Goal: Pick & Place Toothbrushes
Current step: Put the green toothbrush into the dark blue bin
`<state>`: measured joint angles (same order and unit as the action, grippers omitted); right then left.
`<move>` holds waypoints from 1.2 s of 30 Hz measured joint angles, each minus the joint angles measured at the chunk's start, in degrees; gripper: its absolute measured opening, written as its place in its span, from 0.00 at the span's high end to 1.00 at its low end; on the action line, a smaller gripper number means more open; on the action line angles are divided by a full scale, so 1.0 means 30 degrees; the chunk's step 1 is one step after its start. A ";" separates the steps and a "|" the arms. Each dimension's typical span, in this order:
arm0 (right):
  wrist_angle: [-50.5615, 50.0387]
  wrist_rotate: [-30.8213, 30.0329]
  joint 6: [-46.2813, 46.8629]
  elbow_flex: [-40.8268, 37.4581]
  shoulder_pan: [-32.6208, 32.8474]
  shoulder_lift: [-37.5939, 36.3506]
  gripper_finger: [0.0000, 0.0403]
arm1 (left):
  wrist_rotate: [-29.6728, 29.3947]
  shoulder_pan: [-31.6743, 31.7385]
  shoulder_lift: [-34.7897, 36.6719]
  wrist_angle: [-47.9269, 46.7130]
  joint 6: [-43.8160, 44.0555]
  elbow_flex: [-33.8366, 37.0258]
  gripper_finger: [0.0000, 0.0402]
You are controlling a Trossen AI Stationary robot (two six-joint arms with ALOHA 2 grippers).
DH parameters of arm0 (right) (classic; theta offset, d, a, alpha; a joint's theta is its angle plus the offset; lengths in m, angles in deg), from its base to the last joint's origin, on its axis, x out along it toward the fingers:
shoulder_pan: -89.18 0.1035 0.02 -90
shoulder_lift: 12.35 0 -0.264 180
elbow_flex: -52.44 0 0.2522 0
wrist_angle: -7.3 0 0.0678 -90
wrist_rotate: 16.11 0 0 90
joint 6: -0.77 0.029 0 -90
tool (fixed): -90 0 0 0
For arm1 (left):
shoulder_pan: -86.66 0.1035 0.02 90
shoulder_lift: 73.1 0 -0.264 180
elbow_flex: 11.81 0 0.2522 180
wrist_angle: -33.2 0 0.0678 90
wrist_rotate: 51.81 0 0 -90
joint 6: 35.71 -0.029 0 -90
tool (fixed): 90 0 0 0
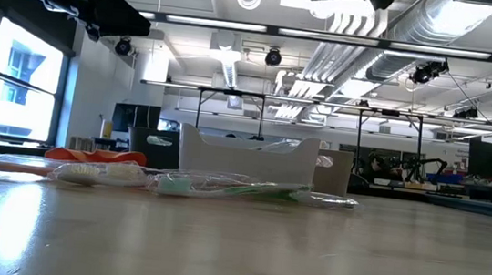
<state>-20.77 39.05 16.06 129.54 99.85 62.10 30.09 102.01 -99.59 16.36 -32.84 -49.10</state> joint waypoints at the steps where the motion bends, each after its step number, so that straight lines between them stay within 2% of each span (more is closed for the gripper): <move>1: -0.0279 0.0014 0.0017 0.0004 0.0036 0.0000 0.78 | 0.0000 0.0004 0.0002 -0.0002 0.0007 0.0000 0.68; 5: -0.2210 0.0455 0.0418 0.0003 0.0076 0.0000 0.78 | 0.0000 0.0000 -0.0003 -0.0004 0.0007 0.0000 0.68; 9: -0.3899 0.2145 0.2164 -0.0016 0.0013 0.0000 0.78 | 0.0000 0.0000 -0.0003 -0.0004 0.0007 0.0000 0.68; 18: -0.3876 0.5844 0.5075 -0.1524 -0.0018 0.0000 0.78 | -0.0007 0.0000 -0.0003 -0.0004 0.0007 0.0000 0.68; 25: -0.3851 0.5220 0.5477 -0.2889 0.0069 0.0007 0.78 | -0.0007 0.0000 -0.0003 -0.0004 0.0007 0.0000 0.68; 30: -0.0481 0.5101 0.4132 -0.3885 0.0025 0.0740 0.78 | -0.0007 0.0000 -0.0003 -0.0015 0.0007 0.0000 0.68; 34: 0.2064 0.5755 0.2650 -0.3892 -0.0045 0.2661 0.78 | -0.0015 0.0007 -0.0003 -0.0019 0.0007 0.0000 0.68; 36: 0.2329 0.6344 0.1972 -0.3782 -0.0070 0.3937 0.78 | -0.0015 0.0007 0.0004 -0.0011 0.0007 0.0000 0.68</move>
<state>-13.79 58.08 21.98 118.19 99.64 73.91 30.05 102.03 -99.58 16.33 -32.81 -49.10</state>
